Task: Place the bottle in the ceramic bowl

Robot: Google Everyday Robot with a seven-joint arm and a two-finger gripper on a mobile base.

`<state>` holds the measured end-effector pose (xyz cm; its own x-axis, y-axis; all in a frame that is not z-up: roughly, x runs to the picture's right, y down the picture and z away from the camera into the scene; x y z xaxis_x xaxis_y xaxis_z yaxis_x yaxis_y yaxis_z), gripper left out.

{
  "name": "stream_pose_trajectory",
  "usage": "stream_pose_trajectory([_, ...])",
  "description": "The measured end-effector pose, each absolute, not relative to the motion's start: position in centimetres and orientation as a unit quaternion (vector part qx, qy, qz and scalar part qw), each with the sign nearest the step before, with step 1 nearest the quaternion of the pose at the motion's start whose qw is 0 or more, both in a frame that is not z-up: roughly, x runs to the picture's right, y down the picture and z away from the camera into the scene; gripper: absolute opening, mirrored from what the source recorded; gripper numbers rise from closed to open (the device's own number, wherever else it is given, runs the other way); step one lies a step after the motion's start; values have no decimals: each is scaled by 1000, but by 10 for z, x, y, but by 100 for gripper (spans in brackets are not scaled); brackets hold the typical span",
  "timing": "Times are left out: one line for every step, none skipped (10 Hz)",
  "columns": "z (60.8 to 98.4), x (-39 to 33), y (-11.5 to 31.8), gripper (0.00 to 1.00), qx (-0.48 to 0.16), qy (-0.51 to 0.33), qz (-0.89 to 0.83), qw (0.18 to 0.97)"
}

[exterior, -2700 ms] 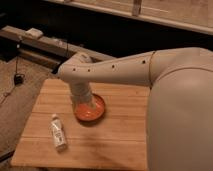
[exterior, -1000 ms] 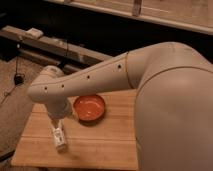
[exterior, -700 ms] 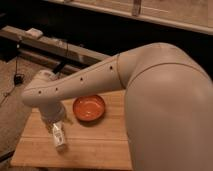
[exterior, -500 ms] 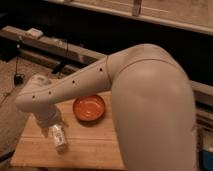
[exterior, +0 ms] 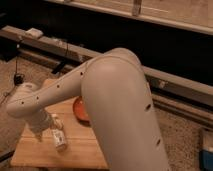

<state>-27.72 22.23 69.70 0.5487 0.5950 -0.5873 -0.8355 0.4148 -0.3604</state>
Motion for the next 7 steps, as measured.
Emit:
stream_pose_trajectory([704,-280,223,65,-321,193,435,819])
stream_pose_trajectory([711,-280,223,65,-321,200,436,817])
stream_pose_trajectory([721,-279,221,65,-321,206,439,814])
stream_pose_trajectory([730,-277,220,65,-321,214,440,811])
stream_pose_trajectory([737,-276,220,65,-322,220,439,809])
stream_pose_trajectory([744,-278,223,65,-323,226,434,810])
stream_pose_trajectory([749,-279,226,65,-324,231,430,811])
